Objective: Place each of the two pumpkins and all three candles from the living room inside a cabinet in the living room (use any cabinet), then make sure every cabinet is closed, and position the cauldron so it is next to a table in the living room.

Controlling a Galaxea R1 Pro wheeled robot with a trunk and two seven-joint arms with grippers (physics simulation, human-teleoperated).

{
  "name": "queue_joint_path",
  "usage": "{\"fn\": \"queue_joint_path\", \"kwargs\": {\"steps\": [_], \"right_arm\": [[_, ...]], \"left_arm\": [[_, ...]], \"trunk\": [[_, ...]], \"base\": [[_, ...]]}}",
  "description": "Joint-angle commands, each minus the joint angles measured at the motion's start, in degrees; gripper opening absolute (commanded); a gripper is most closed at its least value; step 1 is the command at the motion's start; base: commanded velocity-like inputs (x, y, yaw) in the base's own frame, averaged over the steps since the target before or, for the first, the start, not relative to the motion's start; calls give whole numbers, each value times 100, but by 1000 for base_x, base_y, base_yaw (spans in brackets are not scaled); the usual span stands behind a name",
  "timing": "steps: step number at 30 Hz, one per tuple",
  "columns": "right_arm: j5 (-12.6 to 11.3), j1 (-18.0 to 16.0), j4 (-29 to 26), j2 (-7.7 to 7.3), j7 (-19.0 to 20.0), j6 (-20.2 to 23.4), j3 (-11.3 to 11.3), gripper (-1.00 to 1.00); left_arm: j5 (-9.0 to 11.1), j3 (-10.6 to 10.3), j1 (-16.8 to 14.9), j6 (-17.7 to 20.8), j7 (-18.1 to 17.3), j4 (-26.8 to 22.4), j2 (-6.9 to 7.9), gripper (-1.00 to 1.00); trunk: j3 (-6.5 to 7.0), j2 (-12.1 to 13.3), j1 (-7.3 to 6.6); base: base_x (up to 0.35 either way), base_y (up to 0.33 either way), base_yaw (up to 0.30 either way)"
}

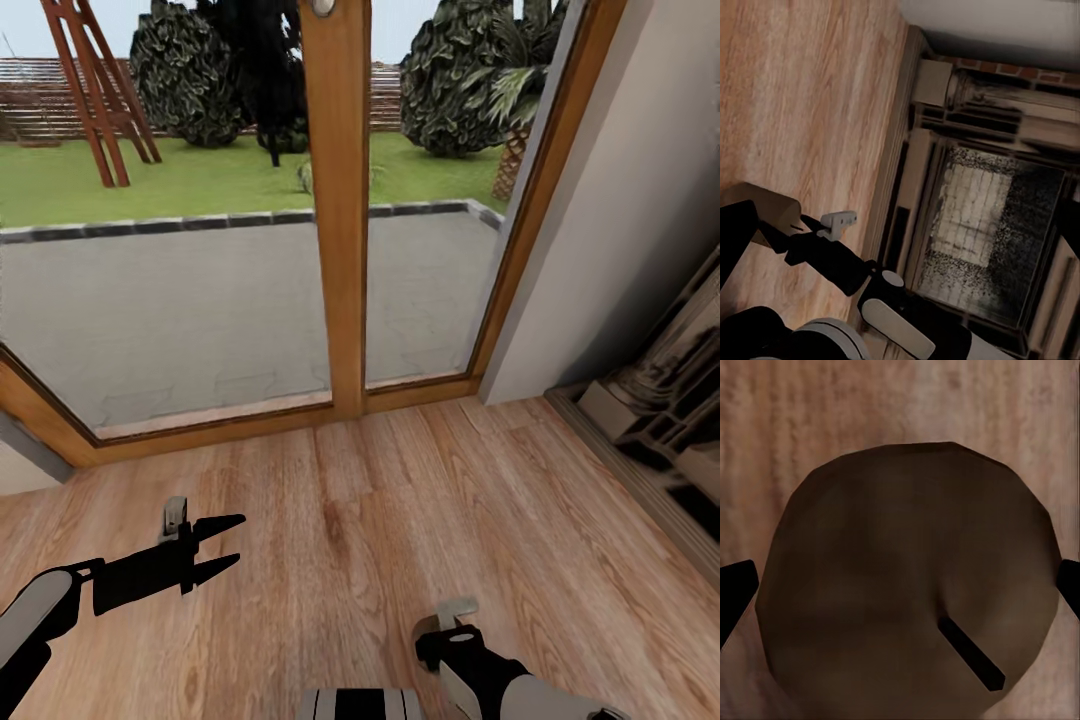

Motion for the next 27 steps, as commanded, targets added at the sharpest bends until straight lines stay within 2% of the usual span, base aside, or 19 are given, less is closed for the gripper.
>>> {"fn": "queue_joint_path", "kwargs": {"steps": [1, 4, 7, 9, 10, 13, 15, 16, 18, 20, 22, 27], "right_arm": [[-59, -2, -12, -2, -30, 37, 40, -100], [-81, -3, -18, -3, -37, 40, 37, -100], [-86, -8, -270, -3, -248, 106, -21, -100], [-87, -8, -705, -34, -558, 384, -277, -100], [-87, -8, -920, -115, -632, 599, -417, -100], [-88, -6, -1836, -503, -718, 1552, -945, -100], [-88, -5, -2669, -686, -730, 2281, -1416, -100], [-76, 7, -3393, -757, -737, 2750, -1759, -100], [-51, 21, -4304, -836, -751, 3292, -2102, -100], [-40, 69, -5143, -932, -759, 3759, -2347, -100], [-32, 103, -5520, -969, -765, 3966, -2441, -100], [-40, 118, -5684, -986, -764, 4152, -2488, -100]], "left_arm": [[-51, -7, -3, 3, -59, 8, 5, 100], [-51, -6, -3, 3, -57, 25, 6, 100], [-56, -3, -3, 3, -56, 36, 5, 100], [-59, -6, -3, 3, -52, 40, 5, 100], [-59, -7, -3, 3, -51, 41, 6, 100], [-60, -3, -3, 3, -50, 42, 13, 100], [-60, -2, -3, 3, -50, 42, 18, 100], [-60, 0, -3, 3, -50, 42, 20, 100], [-60, 1, -3, 3, -50, 42, 20, 100], [-67, 1, -3, 3, -46, 42, 20, 100], [-79, 7, -3, 3, -28, 42, 22, 100], [-86, 10, -3, 3, 0, 42, 25, 100]], "trunk": [[19, 0, -3], [85, 4, -11], [152, 8, -19], [196, 11, -24], [218, 12, -26], [285, 16, -34], [329, 19, -39], [351, 20, -42], [395, 23, -47], [440, 26, -52], [484, 28, -57], [595, 35, -70]], "base": [[0, 0, 0], [0, 0, 0], [0, 0, 0], [0, 0, 0], [0, 0, 0], [0, 0, 0], [0, 0, 0], [0, 0, 0], [0, 0, 0], [0, 0, 0], [0, 0, 0], [0, 0, 0]]}}
